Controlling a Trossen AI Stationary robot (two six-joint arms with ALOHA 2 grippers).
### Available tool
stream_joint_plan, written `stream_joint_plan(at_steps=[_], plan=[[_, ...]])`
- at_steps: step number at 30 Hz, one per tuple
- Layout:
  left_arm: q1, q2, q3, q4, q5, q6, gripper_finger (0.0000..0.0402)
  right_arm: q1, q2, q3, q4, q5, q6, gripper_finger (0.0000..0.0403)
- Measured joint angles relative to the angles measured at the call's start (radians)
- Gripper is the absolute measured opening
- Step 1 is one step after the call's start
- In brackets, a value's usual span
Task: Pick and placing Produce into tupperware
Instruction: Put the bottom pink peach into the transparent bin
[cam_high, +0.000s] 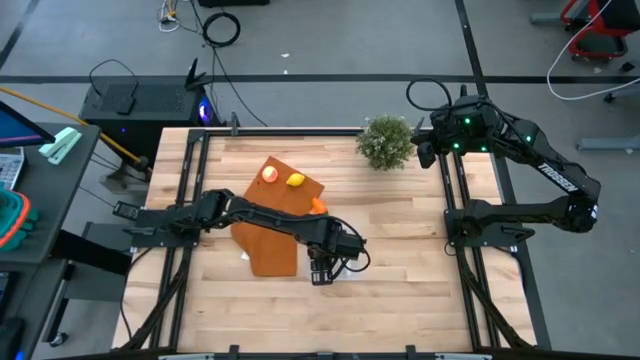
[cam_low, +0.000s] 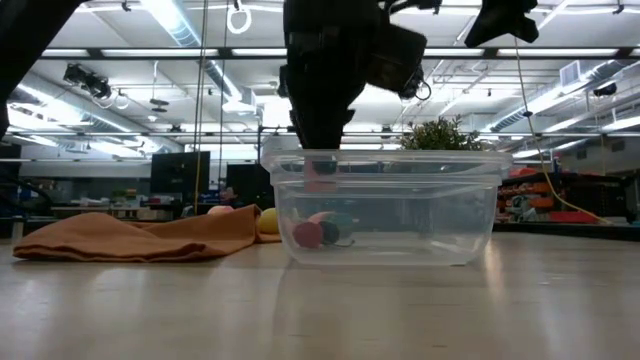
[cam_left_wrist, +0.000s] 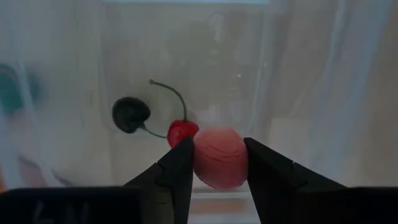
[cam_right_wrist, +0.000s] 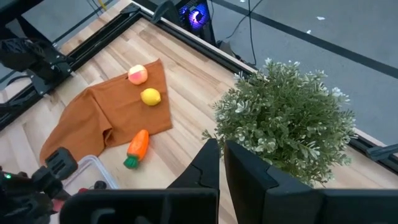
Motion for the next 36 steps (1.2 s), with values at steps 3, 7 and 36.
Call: stream_joint_plan(at_steps=[3,7,36], plan=[[0.000,0.000,-0.019,0.024,-0.003,0.000,0.0137,0.000,0.000,0.000,0.000,0.000,0.001,0.0001],[0.000,0.000,-0.054,0.057,-0.029,0.000,0.0146,0.000,0.000,0.000,0.000,0.000,0.002,0.0001],[0.000,0.000,-0.104,0.174,-0.029,-0.010,0.0147,0.000,0.000,0.000,0.024,-0.001,0.001,0.0001]])
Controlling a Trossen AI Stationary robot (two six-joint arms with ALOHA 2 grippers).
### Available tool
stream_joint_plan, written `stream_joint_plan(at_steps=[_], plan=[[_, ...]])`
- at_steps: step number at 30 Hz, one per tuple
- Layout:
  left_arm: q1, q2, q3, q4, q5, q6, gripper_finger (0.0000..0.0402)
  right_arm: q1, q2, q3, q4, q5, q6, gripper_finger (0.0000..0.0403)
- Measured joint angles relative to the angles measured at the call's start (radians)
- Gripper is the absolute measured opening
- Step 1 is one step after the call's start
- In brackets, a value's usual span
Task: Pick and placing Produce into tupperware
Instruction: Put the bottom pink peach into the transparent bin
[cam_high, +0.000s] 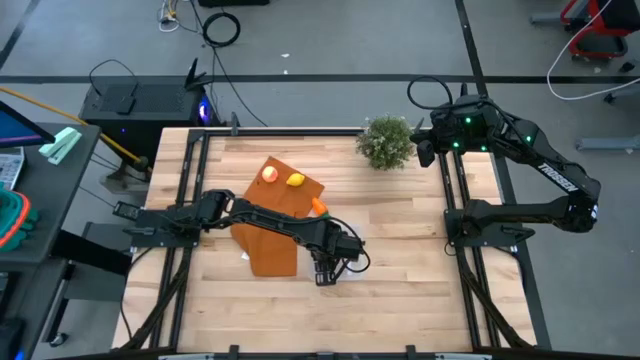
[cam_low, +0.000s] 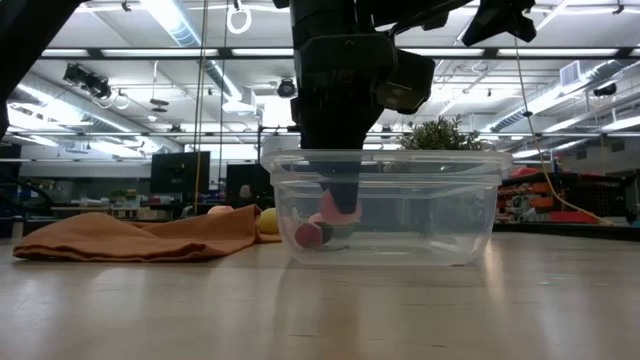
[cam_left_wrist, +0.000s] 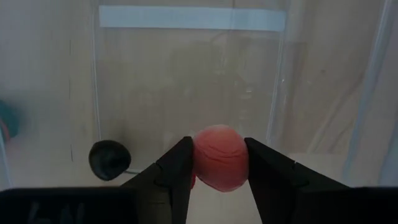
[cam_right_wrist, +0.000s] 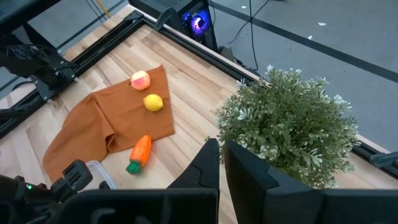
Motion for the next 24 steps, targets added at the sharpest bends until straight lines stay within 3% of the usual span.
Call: stream_joint_plan(at_steps=[24], plan=[[0.000,0.023,0.000,0.013,0.000,0.026,0.0143,0.000,0.000,0.000,0.001,0.005,0.000,0.0001]])
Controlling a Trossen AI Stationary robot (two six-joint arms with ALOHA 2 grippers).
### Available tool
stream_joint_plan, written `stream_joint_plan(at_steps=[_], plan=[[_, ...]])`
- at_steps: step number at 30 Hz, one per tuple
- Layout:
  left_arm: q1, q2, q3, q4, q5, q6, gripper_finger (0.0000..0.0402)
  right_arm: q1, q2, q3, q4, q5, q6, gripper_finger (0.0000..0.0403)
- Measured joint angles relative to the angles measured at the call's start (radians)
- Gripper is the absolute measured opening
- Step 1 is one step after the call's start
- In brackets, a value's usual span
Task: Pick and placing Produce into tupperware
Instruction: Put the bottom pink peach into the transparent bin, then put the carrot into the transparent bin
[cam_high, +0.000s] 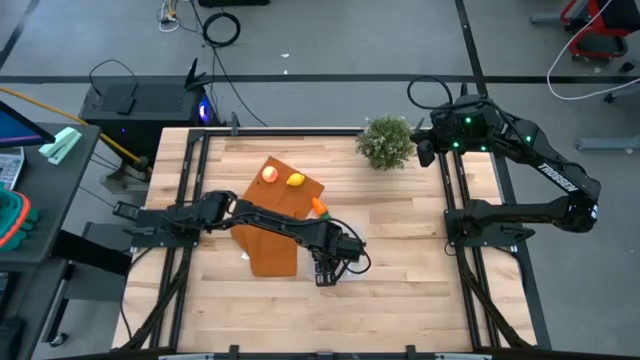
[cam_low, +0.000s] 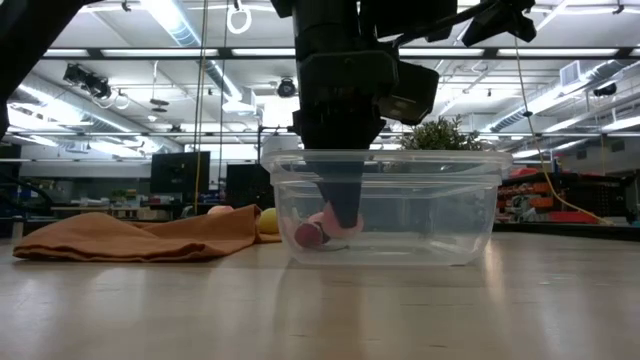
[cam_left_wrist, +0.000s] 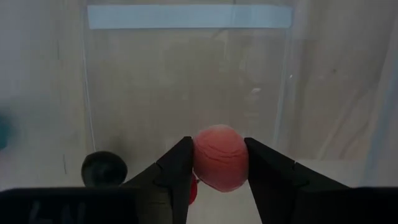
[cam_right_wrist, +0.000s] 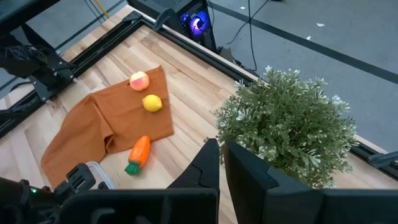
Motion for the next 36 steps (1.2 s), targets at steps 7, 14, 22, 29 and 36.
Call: stream_joint_plan(at_steps=[7,14,22,29,36], plan=[[-0.004,0.000,0.000,0.003,0.000,0.008,0.0146,0.000,0.000,0.000,0.000,0.003,0.000,0.0001],[-0.009,0.000,0.000,0.003,0.000,-0.001,0.0166,0.000,0.000,0.000,0.000,0.003,0.000,0.0001],[-0.009,0.000,0.000,0.003,0.001,-0.002,0.0169,0.000,0.000,0.000,0.000,0.003,0.000,0.0001],[-0.002,-0.017,0.001,0.001,0.008,-0.029,0.0161,0.000,0.000,0.000,0.000,0.003,0.000,0.0001],[0.010,-0.072,0.113,-0.048,0.015,-0.032,0.0147,0.000,0.000,0.000,0.000,0.007,0.000,0.0001]])
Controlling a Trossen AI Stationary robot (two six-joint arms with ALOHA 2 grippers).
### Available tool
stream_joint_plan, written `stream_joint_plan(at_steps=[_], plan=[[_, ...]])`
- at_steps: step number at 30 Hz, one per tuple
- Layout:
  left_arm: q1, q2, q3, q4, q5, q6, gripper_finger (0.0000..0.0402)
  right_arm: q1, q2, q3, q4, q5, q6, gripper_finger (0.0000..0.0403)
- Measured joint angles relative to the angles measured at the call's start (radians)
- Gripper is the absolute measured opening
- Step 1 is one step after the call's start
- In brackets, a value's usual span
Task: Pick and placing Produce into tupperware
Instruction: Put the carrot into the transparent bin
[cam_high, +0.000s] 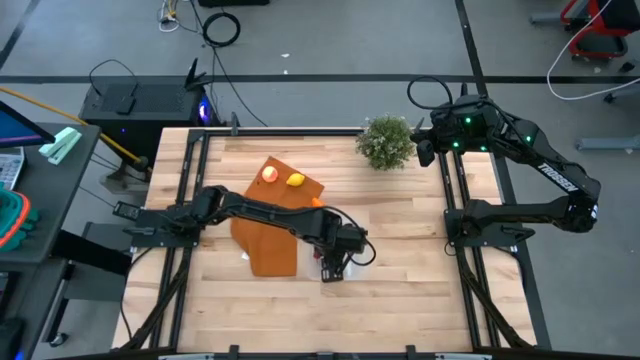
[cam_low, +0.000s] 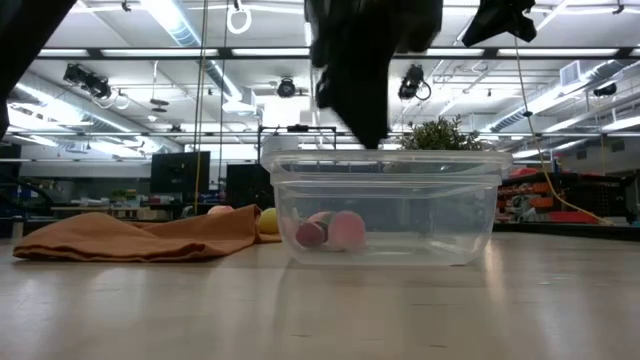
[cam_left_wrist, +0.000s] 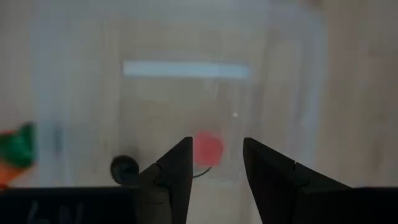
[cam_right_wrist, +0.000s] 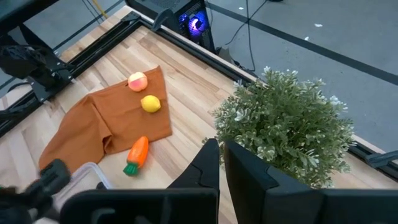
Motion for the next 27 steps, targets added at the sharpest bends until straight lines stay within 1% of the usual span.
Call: stream_joint_plan(at_steps=[5,8,11,14,19,23,27], plan=[[0.000,-0.011,0.133,-0.080,-0.004,0.037,0.0137,0.000,0.000,0.000,0.000,0.004,0.000,0.0001],[0.006,-0.011,0.183,-0.135,-0.023,0.052,0.0133,0.000,0.000,0.000,0.000,0.004,0.000,0.0001],[0.037,-0.011,0.214,-0.196,-0.024,0.003,0.0129,0.000,0.000,0.000,0.000,0.005,-0.001,0.0001],[0.087,-0.011,0.229,-0.293,-0.027,-0.047,0.0125,0.000,0.000,0.000,0.000,0.006,-0.003,0.0001],[0.189,-0.013,0.274,-0.449,-0.032,-0.048,0.0121,0.000,0.000,0.000,0.000,0.006,-0.018,0.0001],[0.278,-0.048,0.287,-0.489,-0.061,-0.029,0.0120,0.000,0.000,0.000,0.000,0.006,-0.020,0.0001],[0.379,-0.106,0.288,-0.477,-0.068,-0.053,0.0113,0.000,0.000,0.000,0.000,0.006,-0.020,0.0001]])
